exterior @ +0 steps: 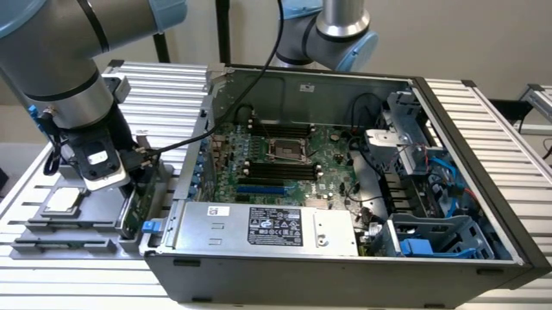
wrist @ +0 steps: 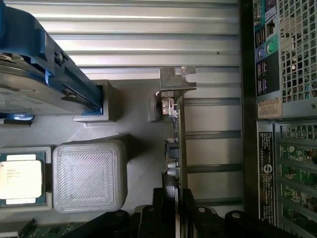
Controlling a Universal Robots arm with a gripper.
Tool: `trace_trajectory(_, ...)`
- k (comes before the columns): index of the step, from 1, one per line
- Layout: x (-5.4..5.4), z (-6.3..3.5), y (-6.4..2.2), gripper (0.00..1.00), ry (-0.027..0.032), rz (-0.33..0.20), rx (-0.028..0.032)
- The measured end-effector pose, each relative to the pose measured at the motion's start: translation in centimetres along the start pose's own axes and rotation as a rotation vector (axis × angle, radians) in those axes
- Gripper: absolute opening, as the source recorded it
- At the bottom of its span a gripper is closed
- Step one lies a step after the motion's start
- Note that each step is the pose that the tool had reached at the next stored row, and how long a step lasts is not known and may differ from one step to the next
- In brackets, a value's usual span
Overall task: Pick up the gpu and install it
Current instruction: 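Pick up the gpu and move the gpu toward the slot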
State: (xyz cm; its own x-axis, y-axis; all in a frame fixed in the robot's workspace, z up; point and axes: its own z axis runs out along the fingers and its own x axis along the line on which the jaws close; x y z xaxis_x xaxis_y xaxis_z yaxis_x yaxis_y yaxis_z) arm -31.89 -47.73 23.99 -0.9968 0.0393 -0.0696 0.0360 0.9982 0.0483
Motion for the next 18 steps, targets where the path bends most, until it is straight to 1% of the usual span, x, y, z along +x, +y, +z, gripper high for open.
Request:
trace_trajectory(4, 0.0, -0.55, 0.03, 0.27, 0.0001, 0.000, -0.0004)
trace_trajectory(6, -0.1, -0.92, 0.04, 0.27, 0.0002, 0.000, -0.0018)
trace_trajectory(14, -0.2, -3.07, 0.15, 0.27, 0.0011, 0.000, -0.0129)
trace_trajectory(18, -0.3, -4.46, 0.21, 0.27, 0.0013, 0.000, -0.0176)
